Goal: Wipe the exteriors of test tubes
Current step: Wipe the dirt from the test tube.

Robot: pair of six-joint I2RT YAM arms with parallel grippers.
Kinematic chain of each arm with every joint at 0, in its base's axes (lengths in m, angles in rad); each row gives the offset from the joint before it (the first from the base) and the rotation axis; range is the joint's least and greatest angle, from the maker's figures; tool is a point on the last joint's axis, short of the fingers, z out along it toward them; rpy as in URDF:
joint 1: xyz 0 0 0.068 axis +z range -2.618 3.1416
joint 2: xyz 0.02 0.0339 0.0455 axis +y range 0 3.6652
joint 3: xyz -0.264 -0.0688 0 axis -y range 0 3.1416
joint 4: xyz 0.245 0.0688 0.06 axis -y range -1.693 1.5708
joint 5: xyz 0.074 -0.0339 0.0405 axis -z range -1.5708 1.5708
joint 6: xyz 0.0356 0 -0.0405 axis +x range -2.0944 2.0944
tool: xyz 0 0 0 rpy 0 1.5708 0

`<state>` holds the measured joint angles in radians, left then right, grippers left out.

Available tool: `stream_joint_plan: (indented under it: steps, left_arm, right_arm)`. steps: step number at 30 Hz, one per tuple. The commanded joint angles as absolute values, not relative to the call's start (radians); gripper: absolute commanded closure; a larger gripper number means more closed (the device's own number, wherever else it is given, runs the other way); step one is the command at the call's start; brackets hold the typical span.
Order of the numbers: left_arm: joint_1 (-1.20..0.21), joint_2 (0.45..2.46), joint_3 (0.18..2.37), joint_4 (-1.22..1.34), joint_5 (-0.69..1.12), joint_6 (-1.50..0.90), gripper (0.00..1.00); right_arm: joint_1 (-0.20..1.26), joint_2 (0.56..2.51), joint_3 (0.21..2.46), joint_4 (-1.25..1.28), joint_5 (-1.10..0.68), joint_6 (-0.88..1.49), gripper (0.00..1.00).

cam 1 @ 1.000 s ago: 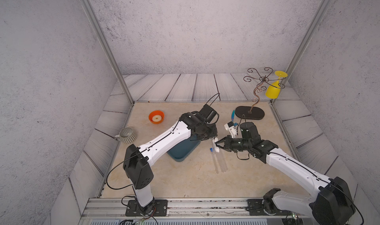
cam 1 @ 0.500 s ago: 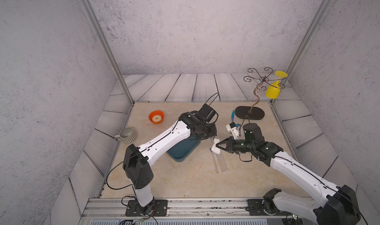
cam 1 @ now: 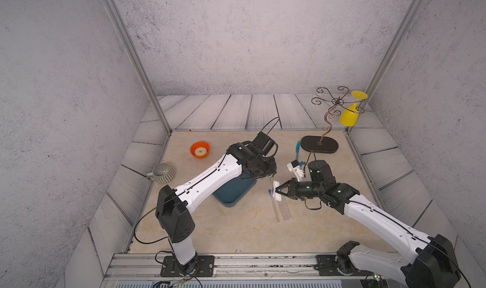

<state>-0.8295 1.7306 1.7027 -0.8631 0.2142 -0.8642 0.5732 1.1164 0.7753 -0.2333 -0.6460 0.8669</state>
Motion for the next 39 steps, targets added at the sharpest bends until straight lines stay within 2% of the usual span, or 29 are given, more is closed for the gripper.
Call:
stream_joint_plan:
  steps: [1, 13, 20, 32, 39]
  left_arm:
    - [-0.825, 1.689, 1.708, -0.85, 0.225, -0.858, 0.85]
    - [-0.824, 1.645, 1.657, -0.846, 0.249, -0.838, 0.85]
    - [-0.825, 1.605, 1.621, -0.856, 0.287, -0.799, 0.85]
    - [-0.828, 1.594, 1.593, -0.824, 0.371, -0.78, 0.85]
    - [-0.829, 1.596, 1.605, -0.816, 0.382, -0.781, 0.84]
  right_arm:
    - [0.576, 1.105, 0.747, -0.271, -0.613, 0.847, 0.95]
    - [0.564, 1.06, 0.903, -0.391, -0.598, 0.785, 0.95]
    - [0.468, 1.091, 0.953, -0.457, -0.618, 0.727, 0.95]
    - [0.436, 1.347, 1.209, -0.365, -0.717, 0.699, 0.95]
    - [0.451, 1.396, 1.18, -0.331, -0.721, 0.712, 0.95]
